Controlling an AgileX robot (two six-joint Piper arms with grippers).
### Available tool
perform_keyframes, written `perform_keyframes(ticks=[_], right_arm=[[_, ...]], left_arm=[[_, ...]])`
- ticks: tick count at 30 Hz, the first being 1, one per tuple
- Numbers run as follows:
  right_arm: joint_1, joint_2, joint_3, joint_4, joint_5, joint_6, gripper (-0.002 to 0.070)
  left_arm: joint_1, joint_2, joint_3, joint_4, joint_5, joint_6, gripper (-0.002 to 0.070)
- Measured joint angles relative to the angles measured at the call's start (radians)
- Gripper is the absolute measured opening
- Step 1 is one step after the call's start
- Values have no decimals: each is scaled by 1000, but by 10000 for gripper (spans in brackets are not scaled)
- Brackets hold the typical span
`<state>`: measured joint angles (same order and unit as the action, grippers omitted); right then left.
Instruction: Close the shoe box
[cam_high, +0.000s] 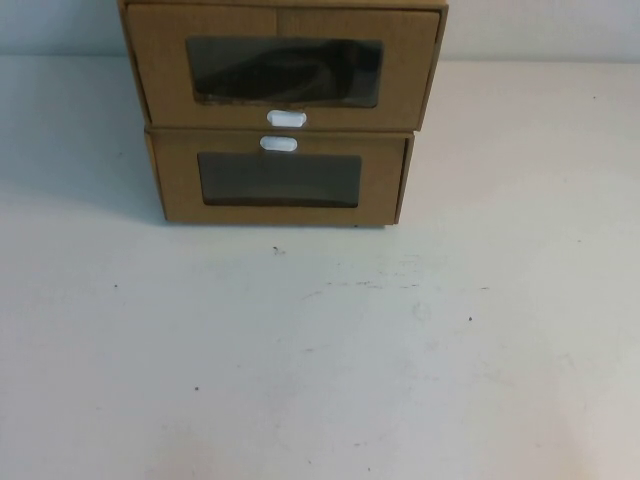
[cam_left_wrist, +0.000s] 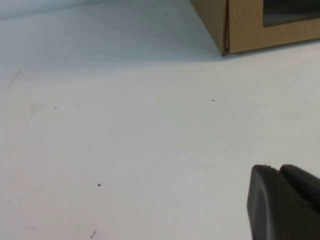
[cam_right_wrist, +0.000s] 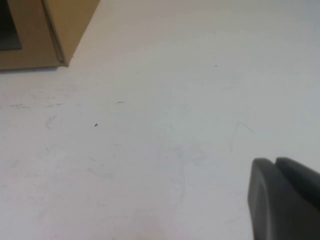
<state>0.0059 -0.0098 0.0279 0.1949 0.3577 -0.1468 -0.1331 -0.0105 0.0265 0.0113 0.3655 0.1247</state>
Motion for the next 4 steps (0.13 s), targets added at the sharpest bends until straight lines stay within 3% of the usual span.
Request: perform_keyframes(ticks=[4], right_arm=[[0, 0, 0, 0, 2, 0, -11]], left_arm=[[0, 0, 0, 0, 0, -2, -2]])
